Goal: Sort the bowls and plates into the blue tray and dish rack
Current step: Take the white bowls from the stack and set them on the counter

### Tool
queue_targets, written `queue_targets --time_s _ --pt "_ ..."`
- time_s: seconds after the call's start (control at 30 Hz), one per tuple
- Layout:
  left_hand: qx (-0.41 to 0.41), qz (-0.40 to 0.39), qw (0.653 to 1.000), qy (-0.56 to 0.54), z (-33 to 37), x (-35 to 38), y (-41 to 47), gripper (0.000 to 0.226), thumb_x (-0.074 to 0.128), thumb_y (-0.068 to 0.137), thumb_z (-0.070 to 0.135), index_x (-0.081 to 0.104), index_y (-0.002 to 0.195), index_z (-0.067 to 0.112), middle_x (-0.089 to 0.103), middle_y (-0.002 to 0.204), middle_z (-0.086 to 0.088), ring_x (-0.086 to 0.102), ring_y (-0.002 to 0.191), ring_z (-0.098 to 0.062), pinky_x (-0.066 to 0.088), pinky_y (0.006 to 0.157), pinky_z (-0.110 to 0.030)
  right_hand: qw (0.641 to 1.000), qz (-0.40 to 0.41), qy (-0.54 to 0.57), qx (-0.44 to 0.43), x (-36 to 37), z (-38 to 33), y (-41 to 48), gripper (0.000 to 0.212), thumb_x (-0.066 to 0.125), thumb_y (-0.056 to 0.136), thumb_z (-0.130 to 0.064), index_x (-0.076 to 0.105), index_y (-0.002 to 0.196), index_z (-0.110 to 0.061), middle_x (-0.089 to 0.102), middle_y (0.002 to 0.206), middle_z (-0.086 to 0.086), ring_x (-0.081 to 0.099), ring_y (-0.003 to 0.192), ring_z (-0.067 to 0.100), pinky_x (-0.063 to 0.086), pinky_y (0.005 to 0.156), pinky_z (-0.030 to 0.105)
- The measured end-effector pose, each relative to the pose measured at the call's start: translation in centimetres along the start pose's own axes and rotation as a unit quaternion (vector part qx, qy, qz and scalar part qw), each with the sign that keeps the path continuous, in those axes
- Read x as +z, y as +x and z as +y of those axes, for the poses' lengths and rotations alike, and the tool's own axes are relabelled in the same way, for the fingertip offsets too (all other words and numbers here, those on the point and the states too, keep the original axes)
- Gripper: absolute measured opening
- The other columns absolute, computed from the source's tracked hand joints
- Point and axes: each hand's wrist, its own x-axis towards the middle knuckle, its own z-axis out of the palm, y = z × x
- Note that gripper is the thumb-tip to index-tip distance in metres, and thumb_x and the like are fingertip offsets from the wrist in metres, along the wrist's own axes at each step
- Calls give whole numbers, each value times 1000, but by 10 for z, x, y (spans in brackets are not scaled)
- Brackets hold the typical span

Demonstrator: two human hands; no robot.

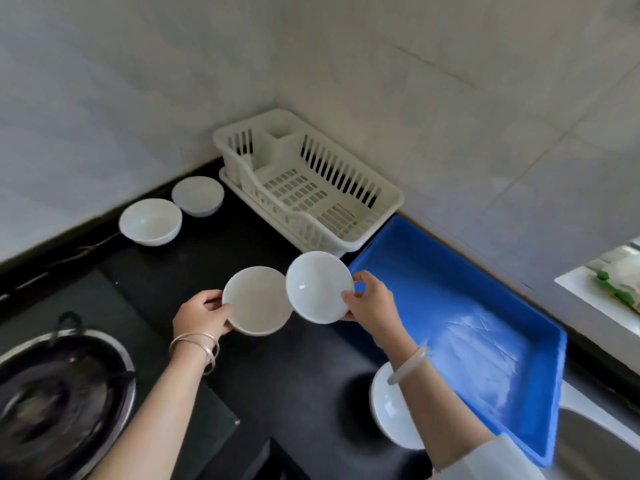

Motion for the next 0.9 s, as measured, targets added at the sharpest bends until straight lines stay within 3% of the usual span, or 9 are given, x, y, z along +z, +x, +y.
queue_targets --time_s 0.1,0.3,0.47,0.63,0.9 --pt "-21 41 998 -35 -3 -20 24 32 58 78 -5 64 106 7 64 93 -8 64 82 -29 54 72 -33 999 -31 32 4 35 -15 25 20 57 84 -9 56 91 -28 59 101 3 63 86 17 55 48 19" --pt "-42 107 992 -60 -5 -47 74 30 58 77 -5 65 104 7 63 95 -7 61 85 -27 54 74 -34 997 -50 53 37 95 -36 78 29 59 85 -3 53 112 -13 50 107 1 58 87 18 60 55 30" --pt "-68 145 984 -81 -5 -53 108 30 59 77 -4 65 104 7 65 99 -8 60 85 -26 56 73 -36 995 -60 50 57 134 -44 112 25 60 86 -2 49 105 -16 45 112 2 59 90 22 57 49 24" --pt "-89 163 978 -99 -7 -54 129 31 59 76 -5 65 104 7 67 105 -14 60 85 -26 56 71 -36 990 -60 86 98 159 -44 136 24 57 86 0 46 102 -14 48 124 15 60 107 36 57 50 25" --pt "-113 178 970 -117 -11 -55 143 33 60 76 -7 64 104 9 66 102 -12 61 91 -28 57 74 -40 987 -51 94 116 179 -39 153 29 59 85 0 45 103 -17 47 117 10 62 103 33 59 55 29"
